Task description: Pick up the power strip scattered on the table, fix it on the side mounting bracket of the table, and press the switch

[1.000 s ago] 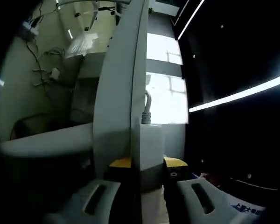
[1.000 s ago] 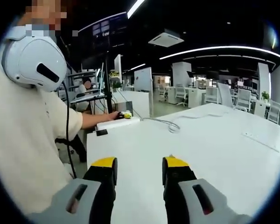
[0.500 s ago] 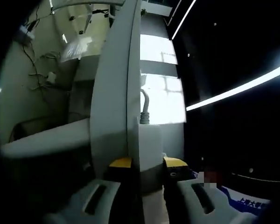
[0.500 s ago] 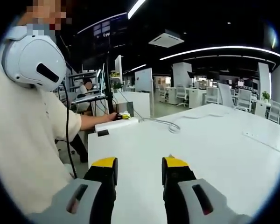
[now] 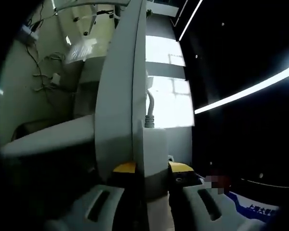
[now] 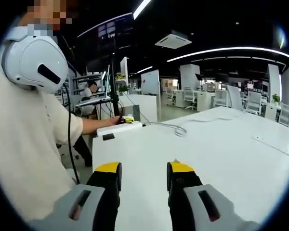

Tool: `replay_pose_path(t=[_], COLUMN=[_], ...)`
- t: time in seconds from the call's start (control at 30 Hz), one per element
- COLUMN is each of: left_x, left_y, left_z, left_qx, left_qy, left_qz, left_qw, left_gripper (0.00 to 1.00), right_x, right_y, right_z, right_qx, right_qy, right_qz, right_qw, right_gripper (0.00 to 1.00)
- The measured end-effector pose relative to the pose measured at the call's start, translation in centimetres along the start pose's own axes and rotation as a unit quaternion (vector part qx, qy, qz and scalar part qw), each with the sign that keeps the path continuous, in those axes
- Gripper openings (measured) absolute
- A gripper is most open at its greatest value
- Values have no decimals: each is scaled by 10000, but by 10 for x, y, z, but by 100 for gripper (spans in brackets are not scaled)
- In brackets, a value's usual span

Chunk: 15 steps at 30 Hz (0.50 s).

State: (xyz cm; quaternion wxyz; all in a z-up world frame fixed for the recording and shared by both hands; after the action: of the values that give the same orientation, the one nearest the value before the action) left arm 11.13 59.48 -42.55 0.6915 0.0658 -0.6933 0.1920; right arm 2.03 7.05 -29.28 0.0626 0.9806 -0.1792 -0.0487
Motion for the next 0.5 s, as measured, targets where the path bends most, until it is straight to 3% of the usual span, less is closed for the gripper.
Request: replay_pose_path(t=[0.5], left_x=[0], left_y=[1], left_z=[3], left_qx=[63], left_qy=[-17], left_qz=[-15], left_qw=[10000], left_gripper=[26], right_x=[-2], right_y=[-3], right_z=[1], right_qx=[15], right_qy=[-19], right_qz=[-59], right_qw=[10000], right_gripper=[33])
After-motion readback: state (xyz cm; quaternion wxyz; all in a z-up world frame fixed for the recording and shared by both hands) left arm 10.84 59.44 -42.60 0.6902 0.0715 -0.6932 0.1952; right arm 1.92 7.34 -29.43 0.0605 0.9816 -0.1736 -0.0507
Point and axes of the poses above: the point that each gripper's makers call its tool centre point, and the gripper's own axes: y roughly backward along the fingers, x roughly to its right, z roughly out of its underside, the point moved 9 cm from there along y, roughly backward along the fingers, and after that the axes turned 9 degrees about x, right-handed, at the moved point
